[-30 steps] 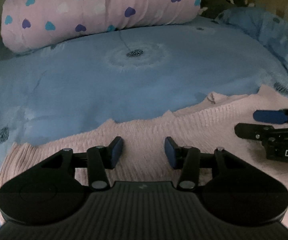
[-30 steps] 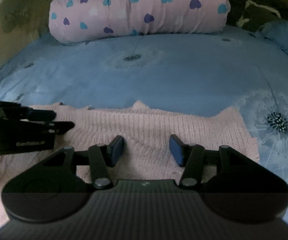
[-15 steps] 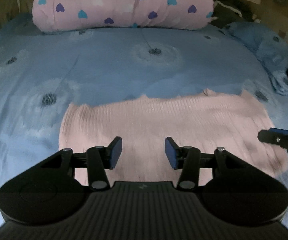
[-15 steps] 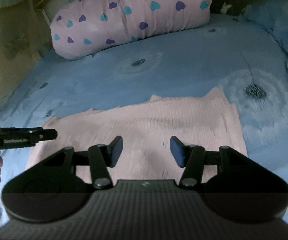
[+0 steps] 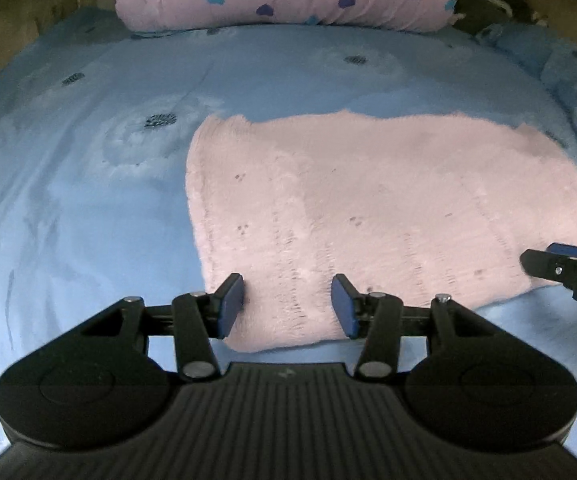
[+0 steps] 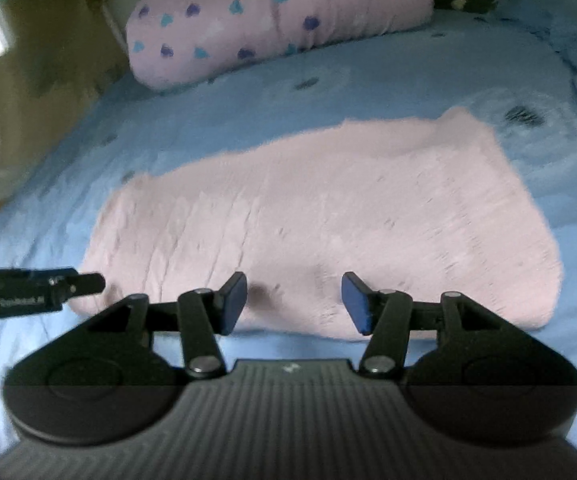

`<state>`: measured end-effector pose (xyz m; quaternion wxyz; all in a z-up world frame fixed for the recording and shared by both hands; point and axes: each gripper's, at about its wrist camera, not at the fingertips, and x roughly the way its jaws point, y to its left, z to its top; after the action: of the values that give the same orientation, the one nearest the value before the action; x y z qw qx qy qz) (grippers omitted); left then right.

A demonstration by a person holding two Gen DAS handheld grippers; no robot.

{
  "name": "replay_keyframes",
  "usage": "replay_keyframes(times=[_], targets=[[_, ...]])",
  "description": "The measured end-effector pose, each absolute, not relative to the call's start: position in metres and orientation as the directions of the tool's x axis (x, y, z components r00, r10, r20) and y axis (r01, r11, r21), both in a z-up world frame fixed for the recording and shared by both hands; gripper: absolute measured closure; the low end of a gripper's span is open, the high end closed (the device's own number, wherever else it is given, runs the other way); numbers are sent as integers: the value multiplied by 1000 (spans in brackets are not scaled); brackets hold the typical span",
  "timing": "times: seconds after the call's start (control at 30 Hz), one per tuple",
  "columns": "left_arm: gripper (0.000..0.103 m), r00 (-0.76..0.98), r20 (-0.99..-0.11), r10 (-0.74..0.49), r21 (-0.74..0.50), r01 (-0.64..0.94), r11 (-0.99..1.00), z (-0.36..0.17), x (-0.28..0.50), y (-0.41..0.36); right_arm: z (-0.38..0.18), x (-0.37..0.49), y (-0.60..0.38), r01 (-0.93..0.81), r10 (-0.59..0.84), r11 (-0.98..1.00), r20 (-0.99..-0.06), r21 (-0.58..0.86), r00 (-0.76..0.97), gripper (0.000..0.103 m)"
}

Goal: Fold small clothes
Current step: 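Press and straighten the folded cardigan edges with both open tools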

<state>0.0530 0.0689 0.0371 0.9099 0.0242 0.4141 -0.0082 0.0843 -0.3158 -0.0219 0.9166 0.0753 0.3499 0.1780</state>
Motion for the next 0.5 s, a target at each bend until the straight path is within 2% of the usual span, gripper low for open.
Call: replay_keyframes(times=[0.17, 0.27, 0.5], targets=[[43, 673, -739, 11, 86, 78, 993, 29, 58, 69, -39, 85, -303, -247, 319, 948, -588, 201, 743, 48], [40, 663, -748, -10, 50, 72, 996, 24, 65, 73, -41, 84, -304, -248, 316, 949, -569, 196, 759, 48], [37, 649, -759, -43, -38, 22, 999, 27, 68, 87, -32, 71, -329, -190, 339, 931, -546, 312, 766, 49]])
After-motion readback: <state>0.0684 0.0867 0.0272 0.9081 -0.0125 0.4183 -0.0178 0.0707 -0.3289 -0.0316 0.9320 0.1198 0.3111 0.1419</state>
